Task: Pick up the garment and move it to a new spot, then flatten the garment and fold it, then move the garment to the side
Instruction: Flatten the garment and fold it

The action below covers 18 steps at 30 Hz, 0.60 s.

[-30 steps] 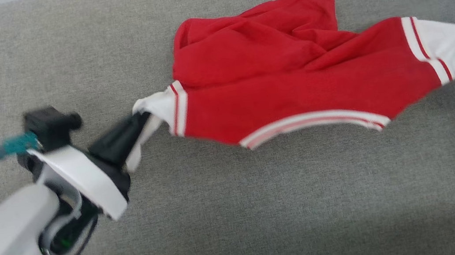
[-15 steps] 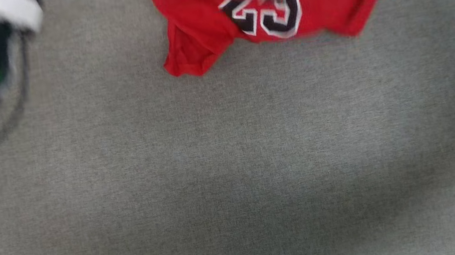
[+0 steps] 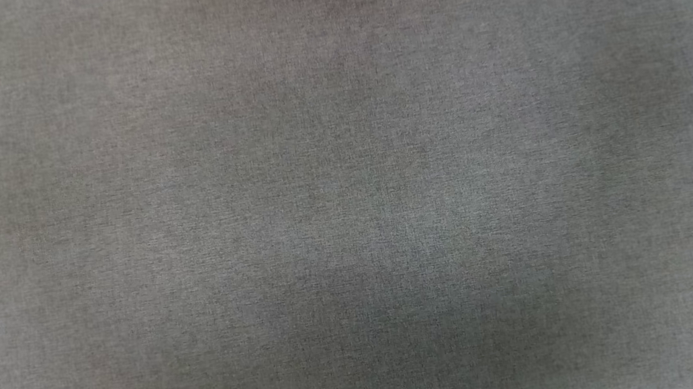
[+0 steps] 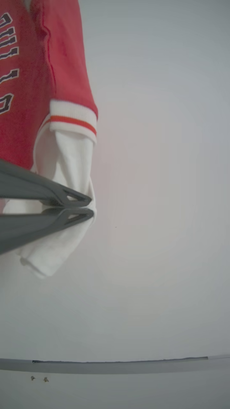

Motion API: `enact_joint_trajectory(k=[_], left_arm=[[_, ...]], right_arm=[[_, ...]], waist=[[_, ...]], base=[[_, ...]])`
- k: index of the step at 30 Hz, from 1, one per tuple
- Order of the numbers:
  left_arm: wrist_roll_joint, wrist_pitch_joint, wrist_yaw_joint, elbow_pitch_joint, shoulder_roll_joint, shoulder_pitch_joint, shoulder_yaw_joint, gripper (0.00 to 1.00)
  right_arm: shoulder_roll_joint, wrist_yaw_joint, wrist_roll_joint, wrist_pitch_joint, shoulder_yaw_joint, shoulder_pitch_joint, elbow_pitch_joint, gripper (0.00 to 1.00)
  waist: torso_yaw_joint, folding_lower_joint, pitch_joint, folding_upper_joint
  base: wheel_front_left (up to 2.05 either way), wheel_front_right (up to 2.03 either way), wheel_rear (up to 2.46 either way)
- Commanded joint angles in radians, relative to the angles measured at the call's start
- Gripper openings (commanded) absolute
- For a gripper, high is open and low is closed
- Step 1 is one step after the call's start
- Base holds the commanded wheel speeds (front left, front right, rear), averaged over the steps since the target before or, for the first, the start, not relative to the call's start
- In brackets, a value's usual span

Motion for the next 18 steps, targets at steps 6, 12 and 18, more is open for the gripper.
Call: enact_joint_trajectory(k=[6, 12, 18], left_arm=[[-0.124, 0.085, 0.003, -0.082, 0.016, 0.136, -0.029, 0.00], [-0.197, 0.135, 0.003, -0.227, 0.077, 0.395, -0.083, 0.00], [-0.253, 0.108, 0.003, -0.406, 0.128, 0.735, -0.141, 0.00]], right_arm=[[-0.042, 0.000, 0.038, 0.019, 0.057, 0.111, 0.002, 0.00], [-0.132, 0.000, 0.120, 0.067, 0.147, 0.366, -0.123, 0.00], [-0.256, 0.000, 0.262, 0.164, 0.193, 0.735, -0.346, 0.00]], waist=[[0.001, 0.0000, -0.024, 0.0000], [-0.001, 0.0000, -0.052, 0.0000], [0.002, 0.0000, -0.111, 0.0000]], base=[[0.00, 0.00, 0.00], [0.00, 0.00, 0.00], [0.00, 0.00, 0.00]])
